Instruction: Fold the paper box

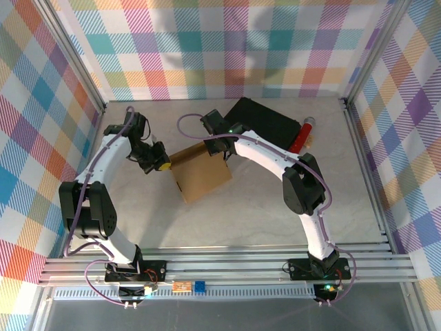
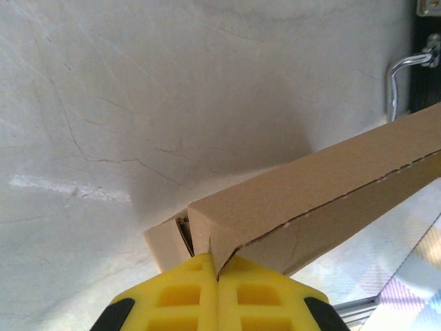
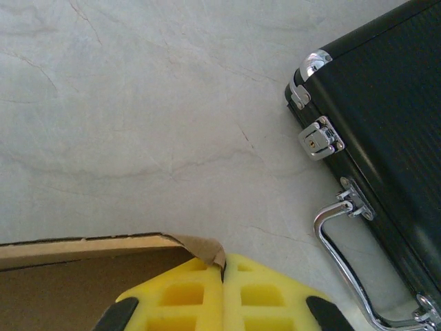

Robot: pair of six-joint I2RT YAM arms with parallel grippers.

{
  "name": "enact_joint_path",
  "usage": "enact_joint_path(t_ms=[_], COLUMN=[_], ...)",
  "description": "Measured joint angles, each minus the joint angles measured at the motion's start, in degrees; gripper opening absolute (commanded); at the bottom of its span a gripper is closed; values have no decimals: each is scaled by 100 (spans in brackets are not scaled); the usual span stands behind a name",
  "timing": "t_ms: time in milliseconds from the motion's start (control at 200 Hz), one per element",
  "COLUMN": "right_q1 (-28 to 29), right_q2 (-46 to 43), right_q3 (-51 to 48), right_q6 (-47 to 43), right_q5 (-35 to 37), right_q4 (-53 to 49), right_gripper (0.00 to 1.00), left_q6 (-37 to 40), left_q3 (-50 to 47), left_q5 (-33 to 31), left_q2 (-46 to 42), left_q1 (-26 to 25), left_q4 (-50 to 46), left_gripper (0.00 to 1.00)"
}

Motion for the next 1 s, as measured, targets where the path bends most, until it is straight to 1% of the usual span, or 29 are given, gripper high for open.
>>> enact_joint_path(t_ms=[270,570,860,995], right_q1=[-55,-68,-74,-81], right_q2=[-2,-4,-155,-164], right_q3=[-11,-66,-282,-282], right_q6=[7,2,2,2], right_q5=[-55,-160,-212,-267], right_q4=[109,203,315,319], right_gripper=[0,0,0,0], left_q6=[-363,-549,-479,-452], left_q3=[658,802,1384,1467], left_q5=[-13,-22,-2,33], left_q2=[190,326,634,645], left_q1=[0,7,63,83], left_q4=[-417,-675,-1073,-1172], left_gripper=[0,0,0,0])
